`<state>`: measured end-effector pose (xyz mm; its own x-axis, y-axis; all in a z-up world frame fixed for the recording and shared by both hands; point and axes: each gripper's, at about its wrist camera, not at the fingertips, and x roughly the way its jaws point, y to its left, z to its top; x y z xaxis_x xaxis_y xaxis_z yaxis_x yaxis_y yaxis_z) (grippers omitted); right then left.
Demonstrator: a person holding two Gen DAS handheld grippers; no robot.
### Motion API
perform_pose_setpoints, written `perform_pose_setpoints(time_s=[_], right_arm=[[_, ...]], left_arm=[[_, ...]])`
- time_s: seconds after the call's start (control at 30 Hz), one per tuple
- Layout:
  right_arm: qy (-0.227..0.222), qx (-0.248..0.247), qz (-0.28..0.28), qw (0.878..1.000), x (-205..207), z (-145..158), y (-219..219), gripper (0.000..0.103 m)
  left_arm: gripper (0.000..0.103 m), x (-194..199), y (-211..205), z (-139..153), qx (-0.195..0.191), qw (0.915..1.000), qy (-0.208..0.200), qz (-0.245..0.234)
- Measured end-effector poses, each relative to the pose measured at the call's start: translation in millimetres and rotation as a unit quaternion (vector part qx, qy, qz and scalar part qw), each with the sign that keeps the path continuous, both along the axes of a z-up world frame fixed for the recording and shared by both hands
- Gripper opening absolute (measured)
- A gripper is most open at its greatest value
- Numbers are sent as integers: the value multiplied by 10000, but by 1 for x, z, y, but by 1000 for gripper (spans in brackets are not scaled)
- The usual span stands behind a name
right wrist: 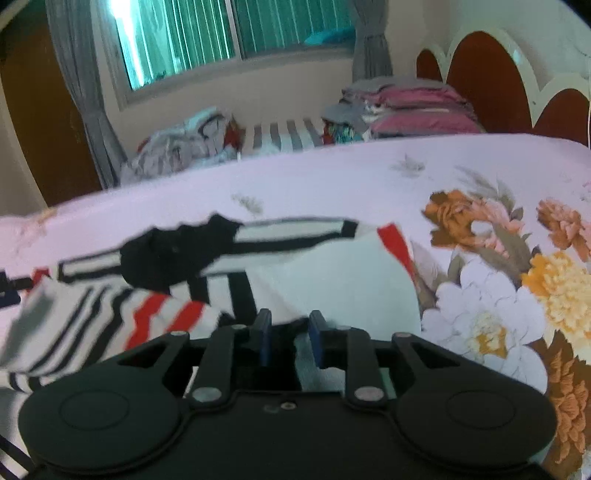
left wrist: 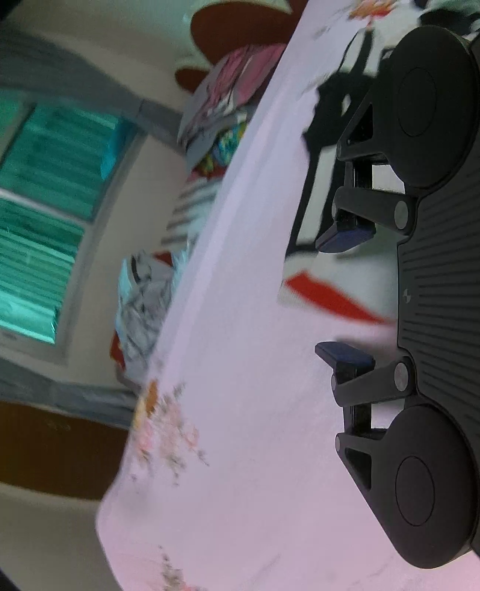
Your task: Fold small clothes
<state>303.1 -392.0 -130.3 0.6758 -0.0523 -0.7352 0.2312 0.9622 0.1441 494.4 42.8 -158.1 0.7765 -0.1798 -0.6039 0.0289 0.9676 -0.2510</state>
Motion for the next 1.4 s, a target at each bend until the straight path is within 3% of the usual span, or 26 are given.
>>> perform_pose_setpoints(time_s=[0.2, 0.37, 0.5, 0.83, 0.93, 1.0, 1.4], right_arm=[[37, 243, 516, 9984, 6, 1, 33, 24], [236, 133, 718, 9971, 3, -9, 51, 24], [469, -428, 798, 9948, -4, -26, 50, 22], [565, -405, 764, 9946, -8, -18, 46, 25], [554, -373, 828, 9943, -11, -14, 47, 31], [585, -370, 857, 9939, -11, -14, 48, 36], [427, -443, 1158, 9914, 12, -7, 68, 37]], left_arm=[[52, -52, -31, 6, 32, 9974, 32, -716], [52, -77, -46, -16, 225, 9957, 271, -861], [52, -79, -45, -25, 428, 9938, 184, -1009], [53, -75, -52, -18, 480, 9944, 430, -837], [53, -74, -56, -14, 493, 9944, 517, -777], [53, -76, -61, -13, 580, 9939, 520, -774], [53, -80, -102, 1, 602, 9918, 353, -1070]])
